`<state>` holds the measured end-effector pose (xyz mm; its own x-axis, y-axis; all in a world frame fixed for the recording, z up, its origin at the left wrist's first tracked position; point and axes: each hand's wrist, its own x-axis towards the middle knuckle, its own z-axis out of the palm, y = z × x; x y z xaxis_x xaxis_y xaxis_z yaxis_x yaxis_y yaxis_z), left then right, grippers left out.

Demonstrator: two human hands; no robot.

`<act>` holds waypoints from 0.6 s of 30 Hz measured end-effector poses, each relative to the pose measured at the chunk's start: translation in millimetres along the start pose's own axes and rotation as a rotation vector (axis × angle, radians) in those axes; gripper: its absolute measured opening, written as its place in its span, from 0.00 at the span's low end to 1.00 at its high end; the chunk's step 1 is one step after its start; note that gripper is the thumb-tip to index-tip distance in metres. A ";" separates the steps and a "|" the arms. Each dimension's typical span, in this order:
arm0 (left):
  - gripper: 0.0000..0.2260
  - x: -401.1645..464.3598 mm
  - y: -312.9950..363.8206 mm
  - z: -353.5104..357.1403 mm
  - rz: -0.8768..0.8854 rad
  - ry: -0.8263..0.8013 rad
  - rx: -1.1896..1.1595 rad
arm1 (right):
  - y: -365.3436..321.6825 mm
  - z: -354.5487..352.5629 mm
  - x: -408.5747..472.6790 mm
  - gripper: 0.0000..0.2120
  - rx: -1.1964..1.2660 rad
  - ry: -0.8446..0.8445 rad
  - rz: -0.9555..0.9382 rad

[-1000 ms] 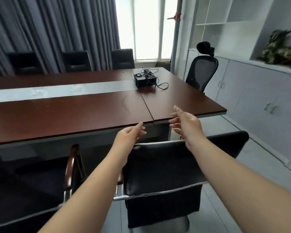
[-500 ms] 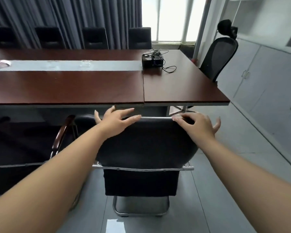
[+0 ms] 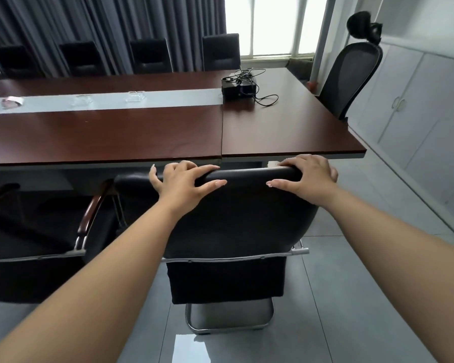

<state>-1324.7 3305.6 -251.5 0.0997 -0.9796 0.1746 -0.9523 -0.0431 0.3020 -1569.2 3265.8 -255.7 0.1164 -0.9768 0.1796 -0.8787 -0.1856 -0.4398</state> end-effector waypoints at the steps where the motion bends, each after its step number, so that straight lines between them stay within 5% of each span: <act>1: 0.21 2.5 4.7 1.3 0.003 -0.009 -0.016 | 3.7 -3.0 3.0 0.29 -0.007 -0.019 0.014; 10: 0.19 1.7 3.5 -4.4 0.031 -0.083 -0.037 | -2.1 -2.0 -9.6 0.37 -0.034 -0.005 0.102; 18: 0.17 -12.9 -18.0 -17.2 0.020 -0.128 -0.059 | -29.9 5.5 -39.1 0.33 -0.055 0.025 0.122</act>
<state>-1303.8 3322.4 -243.0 0.0403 -0.9973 0.0615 -0.9349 -0.0159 0.3545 -1545.0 3308.9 -254.3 -0.0035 -0.9886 0.1503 -0.9097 -0.0592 -0.4110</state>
